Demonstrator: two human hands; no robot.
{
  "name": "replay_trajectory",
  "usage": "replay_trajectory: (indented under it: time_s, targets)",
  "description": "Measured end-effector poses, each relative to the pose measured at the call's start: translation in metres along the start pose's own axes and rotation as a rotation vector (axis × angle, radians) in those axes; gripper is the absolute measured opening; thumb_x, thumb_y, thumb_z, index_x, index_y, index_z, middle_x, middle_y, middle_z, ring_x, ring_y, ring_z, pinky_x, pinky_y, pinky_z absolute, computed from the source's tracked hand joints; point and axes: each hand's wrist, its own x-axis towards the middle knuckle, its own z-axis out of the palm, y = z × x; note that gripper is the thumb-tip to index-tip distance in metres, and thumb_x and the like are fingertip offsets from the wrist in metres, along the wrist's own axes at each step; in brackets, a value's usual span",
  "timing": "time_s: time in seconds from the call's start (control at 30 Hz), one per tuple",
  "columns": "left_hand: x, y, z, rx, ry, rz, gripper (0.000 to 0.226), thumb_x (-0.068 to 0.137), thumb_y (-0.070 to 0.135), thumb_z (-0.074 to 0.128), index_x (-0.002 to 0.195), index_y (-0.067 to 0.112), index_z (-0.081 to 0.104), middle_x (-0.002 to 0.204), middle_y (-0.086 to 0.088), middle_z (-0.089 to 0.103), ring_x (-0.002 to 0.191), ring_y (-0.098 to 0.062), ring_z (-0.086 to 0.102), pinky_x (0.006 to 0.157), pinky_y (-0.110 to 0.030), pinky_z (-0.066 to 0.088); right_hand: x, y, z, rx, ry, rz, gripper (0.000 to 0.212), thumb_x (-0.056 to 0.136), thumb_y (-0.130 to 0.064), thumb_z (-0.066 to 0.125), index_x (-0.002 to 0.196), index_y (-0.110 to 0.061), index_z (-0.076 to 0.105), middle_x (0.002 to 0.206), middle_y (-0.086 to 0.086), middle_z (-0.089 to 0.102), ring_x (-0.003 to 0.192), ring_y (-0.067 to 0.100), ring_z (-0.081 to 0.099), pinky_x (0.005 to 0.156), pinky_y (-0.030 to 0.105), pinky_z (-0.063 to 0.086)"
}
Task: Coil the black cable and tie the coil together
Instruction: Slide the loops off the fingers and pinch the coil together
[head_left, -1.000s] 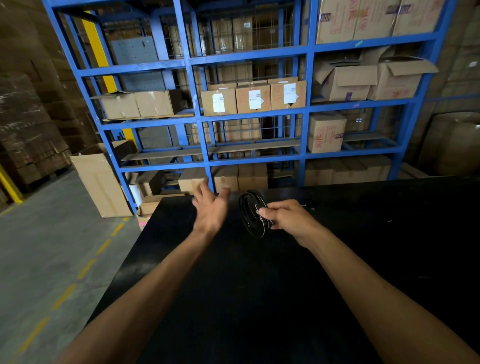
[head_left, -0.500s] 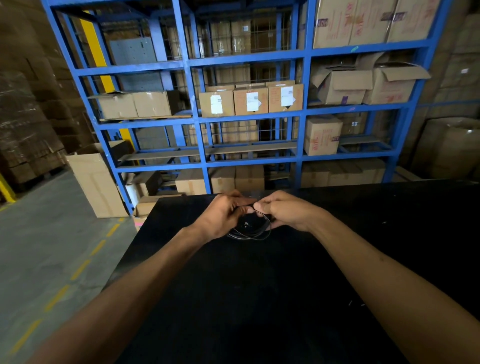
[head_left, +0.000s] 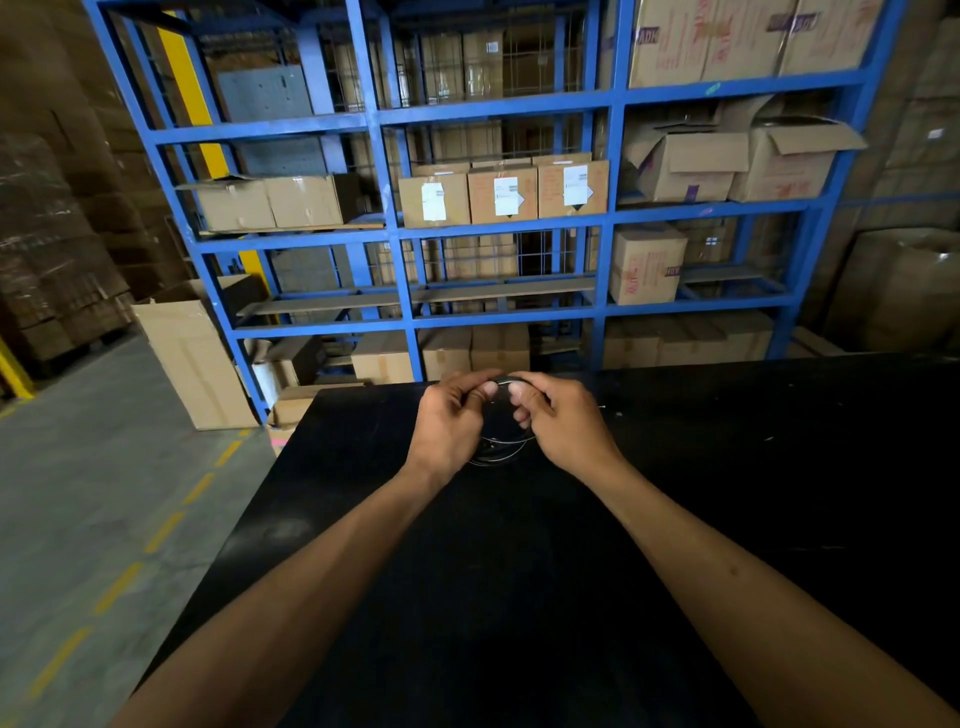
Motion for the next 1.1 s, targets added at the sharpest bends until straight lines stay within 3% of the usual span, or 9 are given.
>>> replay_trajectory:
  time_s: [0.17, 0.3, 0.47, 0.63, 0.73, 0.83, 0.93, 1.03, 1.1]
  targets:
    - [-0.004, 0.001, 0.005, -0.056, 0.056, -0.074, 0.026, 0.099, 0.014, 0.057, 0.121, 0.018, 0.07, 0.117, -0.002, 0.069, 0.109, -0.01, 0.064, 0.096, -0.024, 0.05, 0.004, -0.009, 0.004, 0.238, -0.086, 0.214, 0.026, 0.107, -0.021, 0.046, 0.117, -0.014, 0.068, 0.096, -0.004, 0.064, 0.085, 0.006, 0.058, 0.083, 0.028, 0.052]
    - [0.0, 0.004, 0.005, -0.066, -0.117, -0.229, 0.026, 0.101, 0.014, 0.055, 0.122, 0.015, 0.07, 0.095, -0.003, 0.072, 0.085, -0.011, 0.065, 0.08, -0.026, 0.056, 0.004, -0.001, 0.001, -0.011, -0.01, 0.173, 0.032, 0.102, -0.012, 0.054, 0.13, -0.017, 0.069, 0.123, 0.005, 0.068, 0.108, 0.014, 0.06, 0.091, 0.026, 0.047]
    - [0.006, 0.013, 0.002, 0.135, -0.373, -0.274, 0.022, 0.101, 0.013, 0.051, 0.117, 0.013, 0.067, 0.089, -0.005, 0.068, 0.083, -0.014, 0.064, 0.084, -0.029, 0.056, -0.011, 0.017, 0.003, -0.352, 0.003, -0.031, 0.041, 0.096, 0.005, 0.056, 0.134, -0.009, 0.064, 0.122, 0.013, 0.062, 0.112, 0.022, 0.062, 0.085, 0.016, 0.04]
    - [0.003, 0.012, 0.019, 0.049, -0.252, -0.282, 0.021, 0.099, 0.007, 0.053, 0.111, 0.009, 0.07, 0.083, -0.003, 0.067, 0.074, -0.013, 0.061, 0.078, -0.032, 0.058, -0.021, 0.026, 0.006, -0.411, -0.003, -0.075, 0.039, 0.103, -0.008, 0.051, 0.143, -0.01, 0.051, 0.129, 0.012, 0.051, 0.108, 0.021, 0.06, 0.083, 0.021, 0.048]
    - [-0.002, 0.017, 0.03, -0.132, -0.145, -0.318, 0.027, 0.099, 0.003, 0.052, 0.09, 0.022, 0.07, 0.079, -0.003, 0.066, 0.066, -0.01, 0.059, 0.069, -0.031, 0.055, -0.026, 0.024, 0.006, -0.275, 0.032, 0.011, 0.044, 0.108, -0.018, 0.043, 0.151, -0.018, 0.038, 0.13, 0.009, 0.043, 0.1, 0.016, 0.056, 0.075, 0.017, 0.045]
    - [-0.004, 0.019, 0.035, -0.215, -0.109, -0.341, 0.029, 0.1, 0.006, 0.052, 0.09, 0.029, 0.066, 0.084, -0.001, 0.067, 0.068, -0.007, 0.061, 0.064, -0.024, 0.052, -0.034, 0.028, 0.007, -0.318, -0.007, 0.018, 0.067, 0.1, -0.002, 0.053, 0.158, -0.019, 0.022, 0.132, 0.01, 0.038, 0.097, 0.014, 0.056, 0.077, 0.025, 0.054]
    - [-0.006, 0.014, 0.04, -0.173, -0.144, -0.344, 0.021, 0.1, 0.009, 0.052, 0.107, 0.018, 0.071, 0.087, -0.003, 0.07, 0.065, -0.007, 0.062, 0.056, -0.021, 0.052, -0.041, 0.035, 0.006, -0.412, -0.034, 0.034, 0.079, 0.093, 0.007, 0.059, 0.158, -0.016, 0.02, 0.137, 0.013, 0.035, 0.105, 0.018, 0.057, 0.091, 0.034, 0.057]
    - [-0.011, 0.007, 0.048, -0.107, -0.158, -0.324, 0.023, 0.1, 0.011, 0.052, 0.112, 0.015, 0.071, 0.09, -0.003, 0.072, 0.063, -0.004, 0.065, 0.05, -0.013, 0.048, -0.047, 0.041, 0.003, -0.481, -0.009, 0.017, 0.065, 0.095, 0.005, 0.058, 0.152, -0.01, 0.03, 0.135, 0.017, 0.038, 0.103, 0.022, 0.059, 0.088, 0.031, 0.056]
    - [-0.017, 0.002, 0.057, -0.055, -0.2, -0.266, 0.024, 0.1, 0.011, 0.051, 0.111, 0.014, 0.072, 0.096, -0.006, 0.073, 0.066, -0.006, 0.065, 0.054, -0.018, 0.05, -0.054, 0.045, -0.002, -0.473, 0.024, 0.016, 0.045, 0.103, -0.005, 0.05, 0.146, -0.007, 0.038, 0.131, 0.018, 0.04, 0.096, 0.023, 0.058, 0.082, 0.031, 0.054]
